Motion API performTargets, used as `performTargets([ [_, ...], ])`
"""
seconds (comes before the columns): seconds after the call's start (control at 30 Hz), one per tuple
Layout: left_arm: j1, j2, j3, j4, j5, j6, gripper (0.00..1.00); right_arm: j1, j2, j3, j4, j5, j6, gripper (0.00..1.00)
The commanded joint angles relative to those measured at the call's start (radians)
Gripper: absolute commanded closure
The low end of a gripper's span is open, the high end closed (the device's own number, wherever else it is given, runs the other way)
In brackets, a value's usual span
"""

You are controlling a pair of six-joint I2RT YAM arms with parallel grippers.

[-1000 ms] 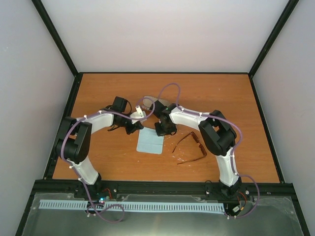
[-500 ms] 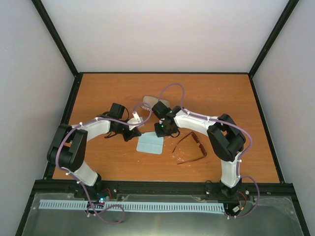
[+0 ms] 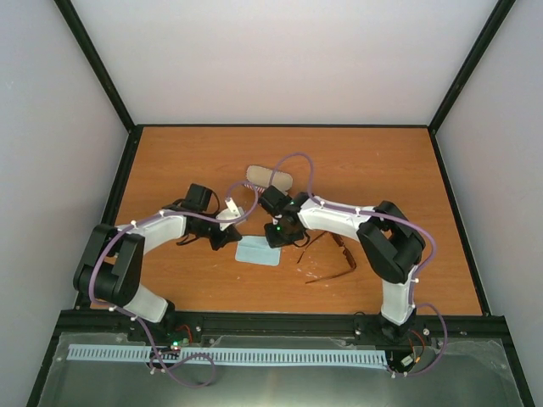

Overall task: Organize the sunglasses
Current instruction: Fold the glasses cleaning cloth at the center of the board.

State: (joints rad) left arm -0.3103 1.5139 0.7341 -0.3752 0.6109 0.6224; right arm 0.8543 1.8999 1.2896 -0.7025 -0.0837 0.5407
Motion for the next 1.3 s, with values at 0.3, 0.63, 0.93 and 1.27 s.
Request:
performTargets([
  [0.3, -0.039, -0.064, -0.049, -0.003, 0.036, -0.040, 0.97, 0.033, -0.055, -0.037, 0.011, -0.009, 0.026, 0.97],
  [0.63, -0.049, -0.092, -0.098, -0.019, 0.038, -0.032, 0.84, 0.059, -0.045, -0.074, 0.027, -0.035, 0.039, 0.97],
  [0.93, -0.055, -0.133, -0.109, -0.069, 0.031, -0.018, 0.69, 0.065, -0.061, -0.087, 0.018, -0.041, 0.039, 0.96],
  [1.27, -0.054, -0.162, -0.093, -0.045, -0.039, -0.063, 0.73, 0.069, -0.158, -0.107, -0.026, 0.016, 0.063, 0.95],
])
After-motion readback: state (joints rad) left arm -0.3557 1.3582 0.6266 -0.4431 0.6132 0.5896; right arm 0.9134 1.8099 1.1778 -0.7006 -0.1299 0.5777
